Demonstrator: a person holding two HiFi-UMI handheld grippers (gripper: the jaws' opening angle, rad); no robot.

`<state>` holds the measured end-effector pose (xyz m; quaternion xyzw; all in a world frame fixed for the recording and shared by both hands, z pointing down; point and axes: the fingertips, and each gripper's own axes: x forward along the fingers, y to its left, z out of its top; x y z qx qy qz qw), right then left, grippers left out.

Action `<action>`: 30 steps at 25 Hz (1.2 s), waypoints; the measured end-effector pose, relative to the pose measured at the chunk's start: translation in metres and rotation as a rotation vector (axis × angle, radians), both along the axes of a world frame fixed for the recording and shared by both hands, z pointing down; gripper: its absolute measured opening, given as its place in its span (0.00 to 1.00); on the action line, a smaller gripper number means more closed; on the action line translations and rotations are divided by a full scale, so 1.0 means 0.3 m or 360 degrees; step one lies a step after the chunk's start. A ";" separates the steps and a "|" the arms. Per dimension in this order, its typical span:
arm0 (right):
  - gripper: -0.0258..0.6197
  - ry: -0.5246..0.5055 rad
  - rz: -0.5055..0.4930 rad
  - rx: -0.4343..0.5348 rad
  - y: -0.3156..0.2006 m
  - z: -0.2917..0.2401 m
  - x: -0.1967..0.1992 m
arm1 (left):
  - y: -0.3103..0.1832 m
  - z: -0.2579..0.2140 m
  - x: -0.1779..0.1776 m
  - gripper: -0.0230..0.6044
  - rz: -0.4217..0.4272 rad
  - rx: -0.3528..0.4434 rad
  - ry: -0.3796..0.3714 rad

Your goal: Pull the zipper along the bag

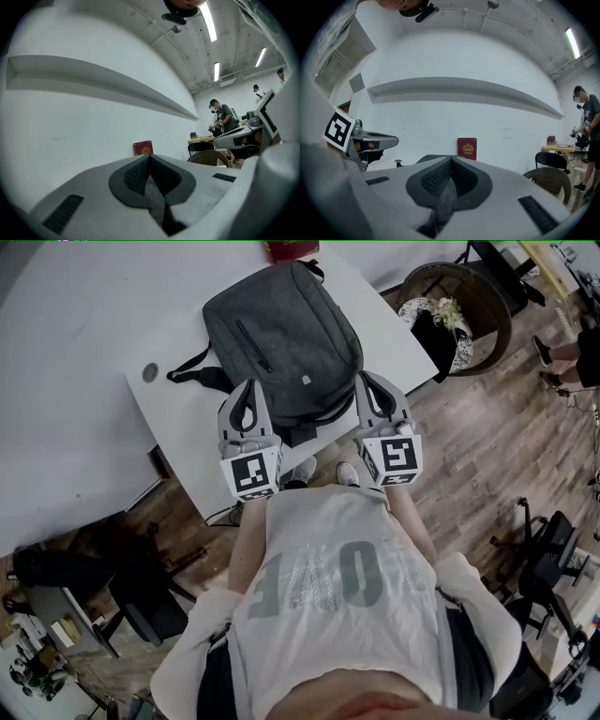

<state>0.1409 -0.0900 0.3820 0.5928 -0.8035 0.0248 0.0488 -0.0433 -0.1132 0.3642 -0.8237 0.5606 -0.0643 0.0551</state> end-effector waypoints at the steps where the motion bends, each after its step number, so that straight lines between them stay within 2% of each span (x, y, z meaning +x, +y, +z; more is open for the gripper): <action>1: 0.08 -0.0005 -0.0003 -0.0003 -0.002 0.002 0.004 | -0.001 -0.003 0.004 0.08 -0.0002 0.0000 -0.0007; 4: 0.08 -0.0013 -0.0016 -0.0010 -0.006 0.008 0.007 | -0.001 -0.009 0.011 0.08 -0.0009 0.0006 -0.0027; 12: 0.08 -0.0002 -0.0030 -0.0041 -0.013 0.044 0.004 | -0.014 0.054 0.020 0.08 0.0006 -0.0074 -0.0041; 17: 0.08 0.0032 -0.0090 -0.0042 -0.019 0.058 -0.010 | -0.014 0.069 0.002 0.08 -0.0054 -0.0065 0.0026; 22: 0.09 0.0004 -0.0145 -0.0051 -0.039 0.067 -0.006 | -0.023 0.119 0.000 0.09 -0.0046 -0.0159 0.0047; 23: 0.13 -0.0001 -0.0159 -0.0064 -0.043 0.071 -0.007 | -0.024 0.125 -0.005 0.15 -0.0050 -0.0173 0.0057; 24: 0.28 -0.0012 -0.0171 -0.0079 -0.048 0.075 -0.009 | -0.026 0.129 -0.011 0.23 -0.0053 -0.0181 0.0067; 25: 0.37 -0.0026 -0.0175 -0.0089 -0.054 0.078 -0.008 | -0.029 0.131 -0.016 0.29 -0.0056 -0.0182 0.0073; 28: 0.53 -0.0035 -0.0136 -0.0073 -0.068 0.074 0.009 | -0.035 0.131 -0.025 0.54 -0.0046 -0.0151 0.0018; 30: 0.60 0.0012 -0.0084 -0.0056 -0.074 0.070 0.029 | -0.042 0.126 -0.029 0.62 -0.0031 -0.0135 -0.0035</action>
